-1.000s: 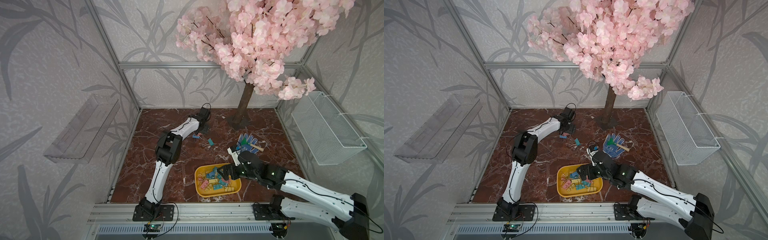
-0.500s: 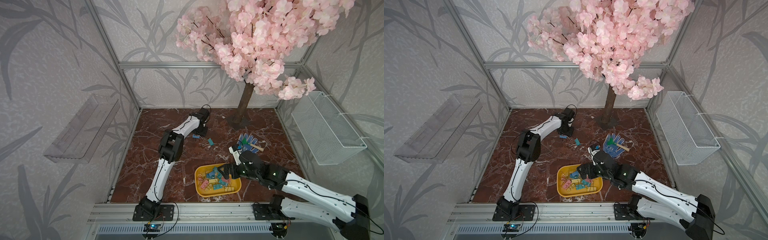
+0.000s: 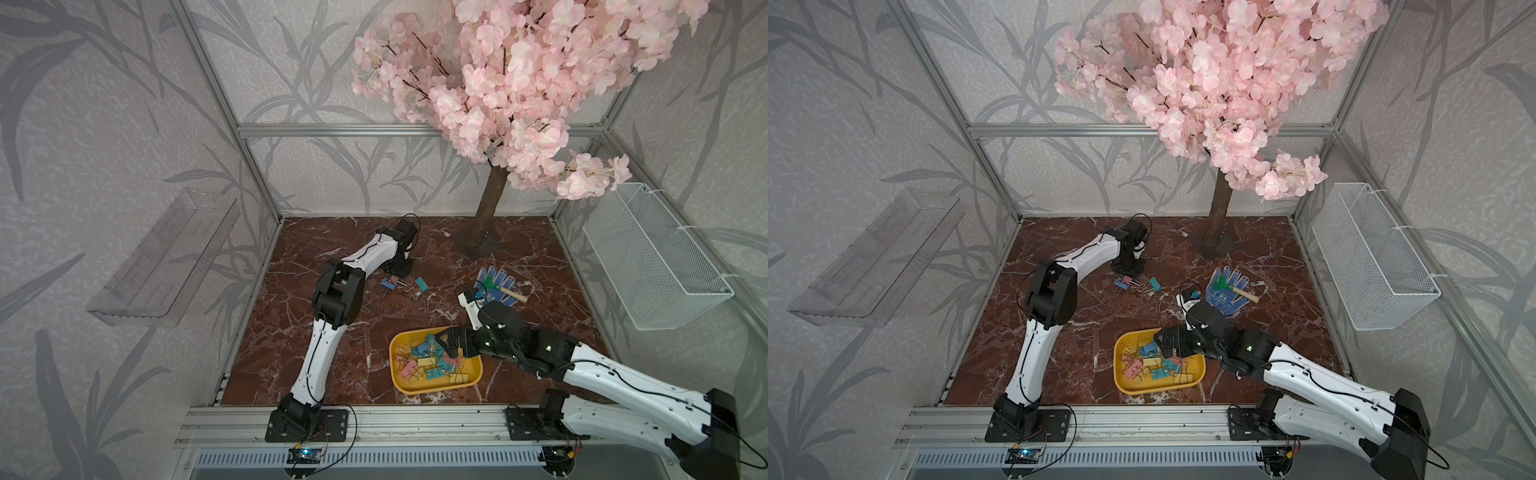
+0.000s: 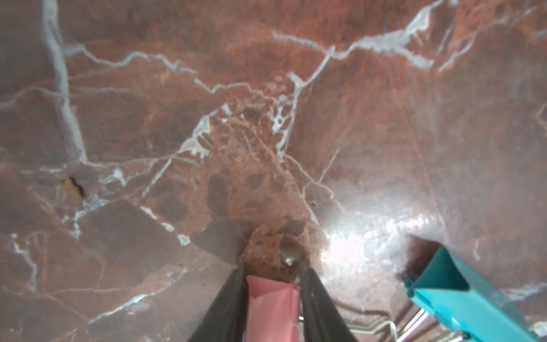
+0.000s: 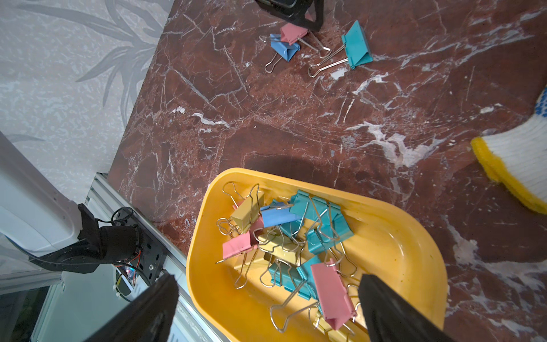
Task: Put the binder clips in the storage box
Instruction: Pick up the binder clip at the center of the board.
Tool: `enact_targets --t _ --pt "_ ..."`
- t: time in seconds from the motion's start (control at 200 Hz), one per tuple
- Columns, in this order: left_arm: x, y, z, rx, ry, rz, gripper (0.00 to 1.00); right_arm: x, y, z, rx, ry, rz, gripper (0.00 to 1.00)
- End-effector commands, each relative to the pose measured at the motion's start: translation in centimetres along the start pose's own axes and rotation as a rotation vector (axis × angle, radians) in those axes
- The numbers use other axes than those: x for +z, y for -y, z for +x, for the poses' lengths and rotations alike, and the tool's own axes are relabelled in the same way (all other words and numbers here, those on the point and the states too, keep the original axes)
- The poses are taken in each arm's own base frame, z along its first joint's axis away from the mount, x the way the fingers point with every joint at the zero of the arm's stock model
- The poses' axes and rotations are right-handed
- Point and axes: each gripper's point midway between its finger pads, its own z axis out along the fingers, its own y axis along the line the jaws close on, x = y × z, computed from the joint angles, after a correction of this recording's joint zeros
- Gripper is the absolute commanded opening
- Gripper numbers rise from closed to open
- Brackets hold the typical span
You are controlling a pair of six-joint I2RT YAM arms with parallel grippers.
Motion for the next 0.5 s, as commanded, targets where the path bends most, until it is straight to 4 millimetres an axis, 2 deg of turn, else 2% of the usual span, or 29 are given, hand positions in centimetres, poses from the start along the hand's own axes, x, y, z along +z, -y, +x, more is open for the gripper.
enact_targets --t 0.0,0.105,0.15,0.29,0.41,0.495 --pt "-3.6 0.9 -1.4 -0.031 0.087 0.070 0.30 -0.6 0.4 -1.0 0.036 0.071 0.008 0.99" --pt "-5.6 1.9 -2.1 -0.043 0.143 0.134 0.29 -0.9 1.4 -1.2 0.116 0.104 0.006 0.99" --pt "-6.6 2.2 -2.5 -0.048 0.171 0.159 0.27 -1.0 2.6 -2.0 0.180 0.132 0.013 0.99" --pt "-9.2 2.9 -3.1 -0.061 0.234 0.213 0.25 -1.2 5.0 -2.5 0.344 0.163 -0.016 0.99" --pt "-11.6 4.1 -3.1 -0.066 0.275 0.288 0.25 -1.3 6.3 -2.8 0.448 0.190 -0.050 0.99" --pt "-14.0 5.3 -2.7 -0.064 0.315 0.350 0.25 -1.3 7.1 -2.8 0.511 0.204 -0.066 0.99"
